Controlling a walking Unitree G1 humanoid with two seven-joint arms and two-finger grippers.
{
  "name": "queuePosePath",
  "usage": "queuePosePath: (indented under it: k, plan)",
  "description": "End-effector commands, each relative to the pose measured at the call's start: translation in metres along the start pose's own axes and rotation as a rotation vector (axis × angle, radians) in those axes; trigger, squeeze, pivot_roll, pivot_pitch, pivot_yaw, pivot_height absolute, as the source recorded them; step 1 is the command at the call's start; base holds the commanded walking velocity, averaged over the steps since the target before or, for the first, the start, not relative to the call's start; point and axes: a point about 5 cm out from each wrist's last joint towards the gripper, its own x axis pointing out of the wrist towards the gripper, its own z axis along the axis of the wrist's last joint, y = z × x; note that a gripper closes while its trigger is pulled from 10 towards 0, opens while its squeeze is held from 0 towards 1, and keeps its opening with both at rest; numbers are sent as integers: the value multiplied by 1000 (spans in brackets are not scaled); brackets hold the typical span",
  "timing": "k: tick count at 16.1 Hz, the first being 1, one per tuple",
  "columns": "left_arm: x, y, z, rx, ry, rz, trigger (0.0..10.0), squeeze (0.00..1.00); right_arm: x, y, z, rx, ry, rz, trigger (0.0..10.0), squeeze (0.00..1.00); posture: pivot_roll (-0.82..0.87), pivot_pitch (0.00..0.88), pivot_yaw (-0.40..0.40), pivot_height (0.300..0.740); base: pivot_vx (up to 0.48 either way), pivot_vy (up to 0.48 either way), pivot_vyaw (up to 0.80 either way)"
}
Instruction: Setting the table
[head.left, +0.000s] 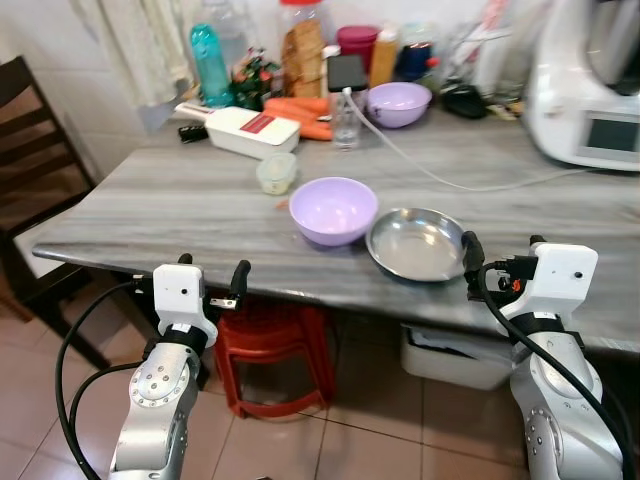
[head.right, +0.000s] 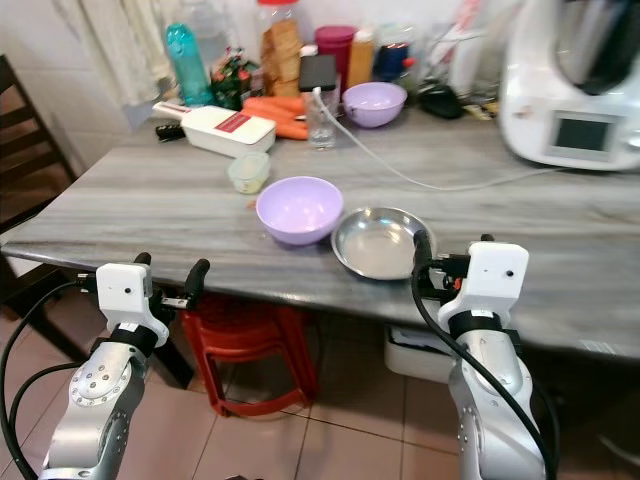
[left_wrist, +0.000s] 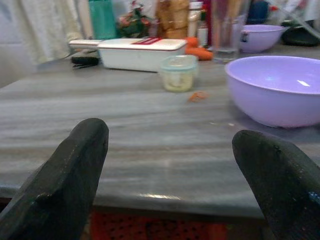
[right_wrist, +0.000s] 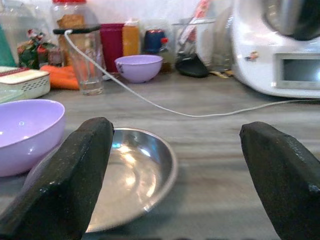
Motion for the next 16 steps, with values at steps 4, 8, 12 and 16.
queuePosePath:
  k: [4,8,12,16]
  plan:
    - [0,0,-2,14,7,-5,10000,0,4,1,4,21,-10,0,10000,0,-133,21,84,740,-270,0,0]
    - [0,-1,-2,11,9,-15,10000,0,3,1,0,31,18,-16,10000,0,-134,25,85,740,-275,0,0]
    - [3,-4,-3,11,11,-22,10000,0,2,0,-6,55,56,-51,10000,0,-136,25,83,740,-279,0,0]
    - [4,-8,-3,9,6,-29,10000,0,5,6,-9,10,58,-39,10000,0,-146,25,77,740,-294,0,0]
